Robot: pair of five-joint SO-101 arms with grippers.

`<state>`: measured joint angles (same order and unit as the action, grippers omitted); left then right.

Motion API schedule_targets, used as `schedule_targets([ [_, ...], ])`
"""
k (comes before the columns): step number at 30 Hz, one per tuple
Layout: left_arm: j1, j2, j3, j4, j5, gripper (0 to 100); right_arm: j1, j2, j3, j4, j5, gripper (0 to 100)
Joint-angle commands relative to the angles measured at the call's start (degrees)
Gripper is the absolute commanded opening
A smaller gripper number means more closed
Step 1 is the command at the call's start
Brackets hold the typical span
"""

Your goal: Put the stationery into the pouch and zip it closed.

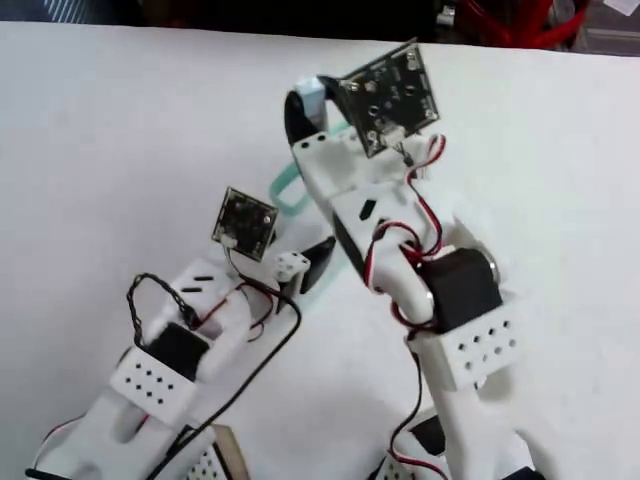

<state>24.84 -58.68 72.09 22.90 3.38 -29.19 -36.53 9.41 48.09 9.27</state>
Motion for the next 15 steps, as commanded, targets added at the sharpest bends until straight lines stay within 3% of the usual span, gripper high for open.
schedule_targets([
  [1, -0.1, -0.1, -2.4, -0.4, 0.5, 23, 2.1, 0.0, 1.7, 0.2, 0.4, 1.8],
  [15, -0.2, -0.1, -2.4, -0.4, 0.5, 23, 2.5, 0.0, 7.6, 0.0, 0.3, 1.8],
])
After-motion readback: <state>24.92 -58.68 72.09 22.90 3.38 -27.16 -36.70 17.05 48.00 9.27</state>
